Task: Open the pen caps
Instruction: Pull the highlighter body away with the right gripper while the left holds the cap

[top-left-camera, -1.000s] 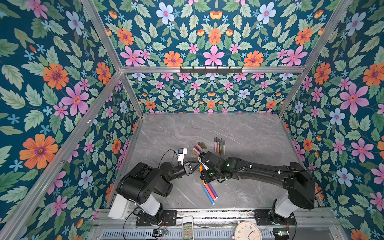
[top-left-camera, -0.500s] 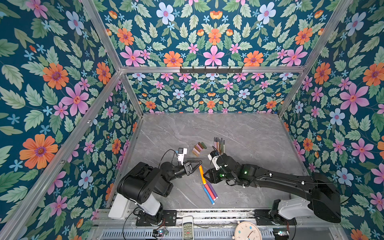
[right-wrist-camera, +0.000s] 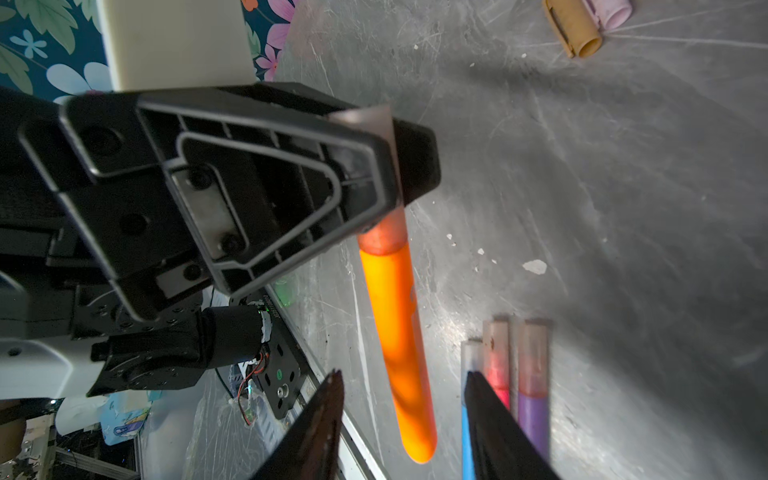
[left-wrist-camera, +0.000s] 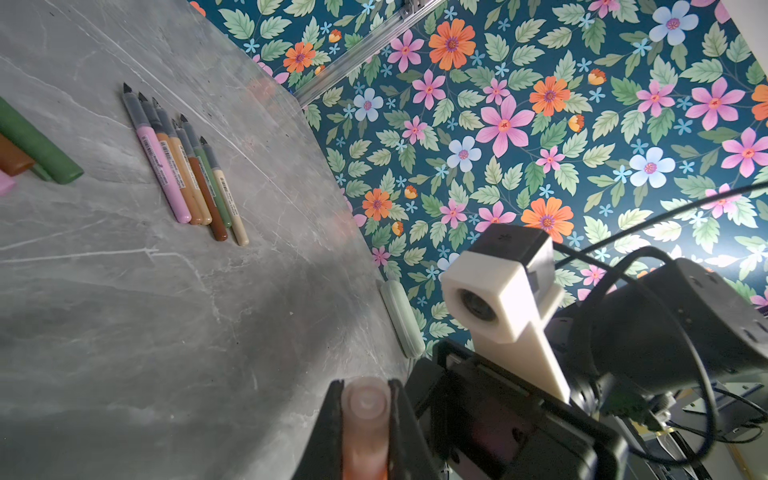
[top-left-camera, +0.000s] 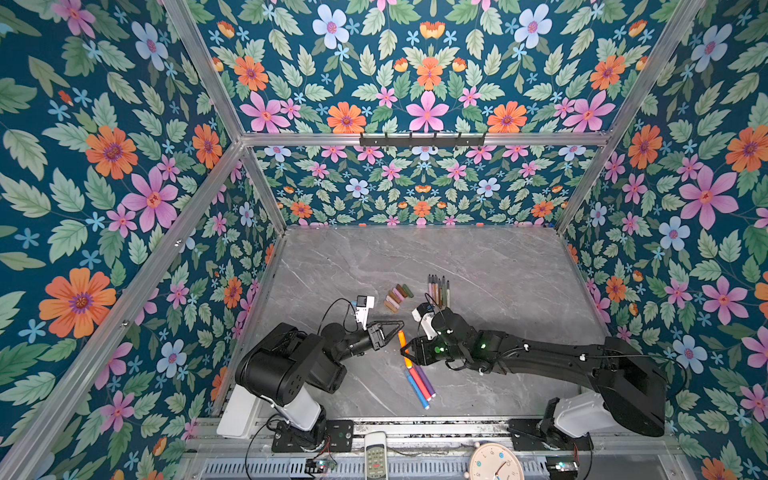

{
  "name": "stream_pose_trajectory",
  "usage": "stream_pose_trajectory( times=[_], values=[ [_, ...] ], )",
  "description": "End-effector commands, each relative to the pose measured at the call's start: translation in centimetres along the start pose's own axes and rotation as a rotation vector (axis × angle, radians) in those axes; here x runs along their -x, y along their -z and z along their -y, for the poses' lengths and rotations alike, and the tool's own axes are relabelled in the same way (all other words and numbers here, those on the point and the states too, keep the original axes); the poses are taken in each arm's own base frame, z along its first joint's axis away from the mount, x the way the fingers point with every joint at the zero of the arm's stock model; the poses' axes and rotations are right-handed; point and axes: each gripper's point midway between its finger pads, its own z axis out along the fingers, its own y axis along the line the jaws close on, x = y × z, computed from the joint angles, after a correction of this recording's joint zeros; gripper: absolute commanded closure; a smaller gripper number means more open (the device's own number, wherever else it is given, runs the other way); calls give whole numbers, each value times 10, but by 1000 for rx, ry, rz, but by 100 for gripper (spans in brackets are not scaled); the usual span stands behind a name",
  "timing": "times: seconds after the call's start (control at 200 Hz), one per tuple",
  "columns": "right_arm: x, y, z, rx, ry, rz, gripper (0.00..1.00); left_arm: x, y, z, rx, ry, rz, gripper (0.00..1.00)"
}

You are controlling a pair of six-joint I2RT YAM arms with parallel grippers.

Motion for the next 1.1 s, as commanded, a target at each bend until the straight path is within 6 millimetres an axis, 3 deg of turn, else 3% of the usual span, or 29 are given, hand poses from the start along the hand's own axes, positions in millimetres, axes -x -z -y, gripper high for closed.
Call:
stream_pose_trajectory(
  times=[0.0,0.155,0.41,0.475,0.565,0.61,0.805,0.97,1.095],
  values=[
    [7,-4,-2,16,-11,19,52,4,0,11,-40,-41,11,100],
    [6,-10,4,19,-21,4,52,4,0,12,-44,-45,9,100],
    [6,-17,-5,64,-15,-21,57,3,1,12,-45,-46,6,100],
    [4,-18,-5,66,-16,-26,67,3,1,12,-45,-46,5,100],
    [0,-17,-1,55,-24,-40,93,4,1,13,-44,-48,12,100],
    [-5,-15,1,51,-31,-48,100,5,2,12,-41,-48,16,100],
    [-46,-3,8,37,-61,-89,100,10,10,7,-11,-39,53,100],
    [-88,11,0,15,-39,-137,100,12,13,5,0,-37,69,100],
    [-102,20,-2,10,-60,-145,100,13,12,4,1,-34,68,100]
  ],
)
